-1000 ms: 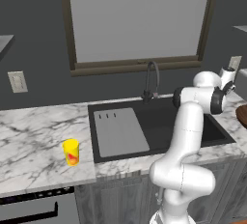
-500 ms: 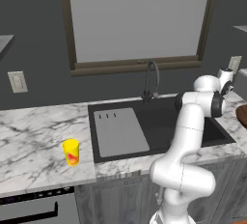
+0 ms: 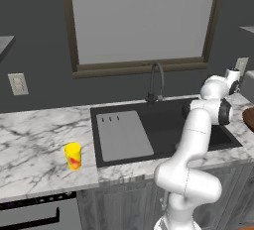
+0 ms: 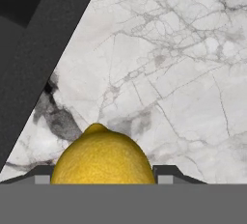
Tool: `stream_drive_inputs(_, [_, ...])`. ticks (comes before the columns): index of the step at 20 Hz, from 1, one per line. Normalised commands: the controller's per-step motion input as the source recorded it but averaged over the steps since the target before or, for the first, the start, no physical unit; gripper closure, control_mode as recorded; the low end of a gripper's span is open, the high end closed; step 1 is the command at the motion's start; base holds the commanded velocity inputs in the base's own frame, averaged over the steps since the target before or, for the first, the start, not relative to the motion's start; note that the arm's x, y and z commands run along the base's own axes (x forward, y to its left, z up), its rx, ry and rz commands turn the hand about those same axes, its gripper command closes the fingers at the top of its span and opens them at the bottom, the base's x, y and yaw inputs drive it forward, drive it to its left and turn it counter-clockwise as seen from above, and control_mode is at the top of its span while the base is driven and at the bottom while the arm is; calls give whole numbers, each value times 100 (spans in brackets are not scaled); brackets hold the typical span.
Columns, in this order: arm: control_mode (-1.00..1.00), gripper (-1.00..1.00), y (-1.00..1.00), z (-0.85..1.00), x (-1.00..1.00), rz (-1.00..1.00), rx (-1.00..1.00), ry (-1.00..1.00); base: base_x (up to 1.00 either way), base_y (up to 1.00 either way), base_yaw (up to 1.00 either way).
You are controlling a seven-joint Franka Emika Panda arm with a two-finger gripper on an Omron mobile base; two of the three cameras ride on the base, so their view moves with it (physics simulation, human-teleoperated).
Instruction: Remove the mango and lemon from the sink. Then move the bowl and cup from the counter to the sink for washing.
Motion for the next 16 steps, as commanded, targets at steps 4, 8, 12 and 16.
stream_drive_inputs(4, [-100, 100, -5, -21, 10, 2, 2, 6, 0, 0, 0])
stream_drive_inputs(8, [-100, -100, 5, -32, 1, 1, 0, 5, 0, 0, 0])
stream_drive_inputs(12, [-100, -100, 1, -20, 0, 0, 0, 3, 0, 0, 0])
stream_drive_inputs(16, [-100, -100, 0, -7, 0, 0, 0, 0, 0, 0, 0])
